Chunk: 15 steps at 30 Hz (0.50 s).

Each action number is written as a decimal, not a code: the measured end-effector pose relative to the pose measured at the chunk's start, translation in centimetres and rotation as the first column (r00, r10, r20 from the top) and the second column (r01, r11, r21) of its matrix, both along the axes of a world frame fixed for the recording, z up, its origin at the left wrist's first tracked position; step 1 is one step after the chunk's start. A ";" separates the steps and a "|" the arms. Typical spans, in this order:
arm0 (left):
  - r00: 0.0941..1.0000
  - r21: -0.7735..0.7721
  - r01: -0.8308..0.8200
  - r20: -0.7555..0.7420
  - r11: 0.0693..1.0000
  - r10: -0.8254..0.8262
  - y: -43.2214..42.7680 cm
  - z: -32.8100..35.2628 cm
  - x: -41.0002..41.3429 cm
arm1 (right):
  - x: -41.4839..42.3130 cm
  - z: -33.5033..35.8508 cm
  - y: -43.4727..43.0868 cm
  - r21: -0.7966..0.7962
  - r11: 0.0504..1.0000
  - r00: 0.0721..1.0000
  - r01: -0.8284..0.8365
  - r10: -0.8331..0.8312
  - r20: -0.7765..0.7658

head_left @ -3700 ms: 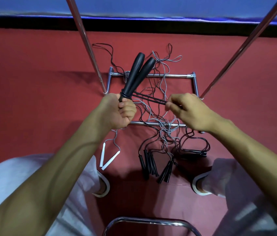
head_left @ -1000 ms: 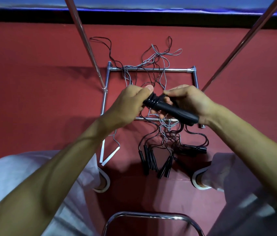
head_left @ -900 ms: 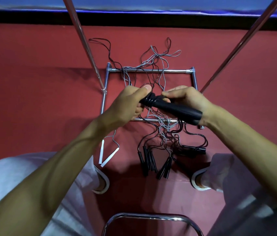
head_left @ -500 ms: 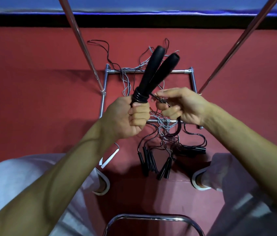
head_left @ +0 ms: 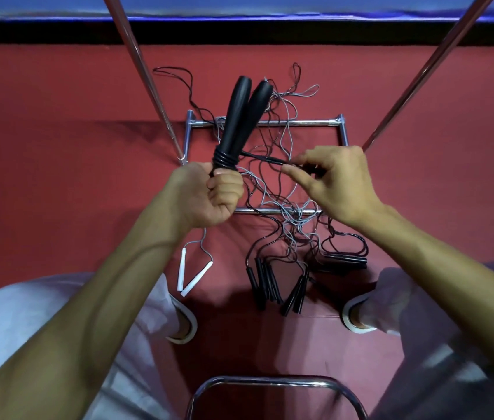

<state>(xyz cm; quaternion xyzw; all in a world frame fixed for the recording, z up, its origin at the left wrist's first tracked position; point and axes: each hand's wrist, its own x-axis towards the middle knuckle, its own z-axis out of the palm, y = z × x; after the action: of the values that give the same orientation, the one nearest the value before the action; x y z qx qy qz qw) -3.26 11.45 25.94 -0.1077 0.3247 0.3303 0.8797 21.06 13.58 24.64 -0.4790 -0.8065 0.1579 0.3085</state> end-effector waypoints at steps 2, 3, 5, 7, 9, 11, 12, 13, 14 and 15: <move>1.000 -0.023 -0.021 0.007 1.000 0.021 0.3 -0.1 -0.3 | -0.3 0.3 0.0 -0.222 0.974 0.997 0.049 -0.062 -0.053; 1.000 -0.033 -0.026 0.016 0.999 0.027 0.4 -0.1 -0.5 | -0.3 0.6 0.2 -0.473 0.881 0.974 -0.003 -0.104 -0.200; 0.999 -0.048 -0.024 0.043 0.999 0.026 0.4 0.1 -0.5 | -0.2 1.7 0.7 -0.870 0.393 0.813 -0.297 -0.374 -0.446; 1.000 -0.041 -0.025 0.015 0.999 0.026 0.3 0.3 -0.2 | 0.1 2.6 0.9 -0.879 0.089 0.704 -0.468 -0.563 -0.432; 0.999 -0.033 -0.039 -0.018 0.999 0.038 0.3 0.5 -0.2 | 0.3 2.7 0.9 -0.890 0.137 0.723 -0.436 -0.536 -0.437; 0.998 -0.036 -0.060 -0.018 0.998 0.059 0.4 1.0 -0.4 | 0.2 2.8 0.7 -0.862 0.372 0.768 -0.343 -0.417 -0.486; 0.998 -0.035 -0.066 -0.018 0.997 0.065 0.5 1.2 -0.5 | 0.3 2.9 0.8 -0.806 0.509 0.797 -0.302 -0.329 -0.507; 0.997 -0.035 -0.069 -0.017 0.997 0.069 0.5 1.3 -0.5 | 0.4 3.0 0.8 -0.731 0.632 0.843 -0.259 -0.221 -0.490; 0.997 -0.036 -0.071 -0.011 0.997 0.070 0.5 1.3 -0.5 | 0.6 3.0 0.8 -0.655 0.720 0.895 -0.229 -0.110 -0.433; 0.998 -0.037 -0.071 0.000 0.997 0.071 0.5 1.2 -0.5 | 0.8 3.1 0.8 -0.613 0.759 0.920 -0.220 -0.047 -0.389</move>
<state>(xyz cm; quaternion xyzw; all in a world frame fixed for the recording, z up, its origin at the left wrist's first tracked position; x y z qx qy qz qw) -3.75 11.99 27.17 -0.1355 0.3263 0.3550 0.8655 21.83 14.40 27.79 -0.4769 -0.6483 0.5298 0.2675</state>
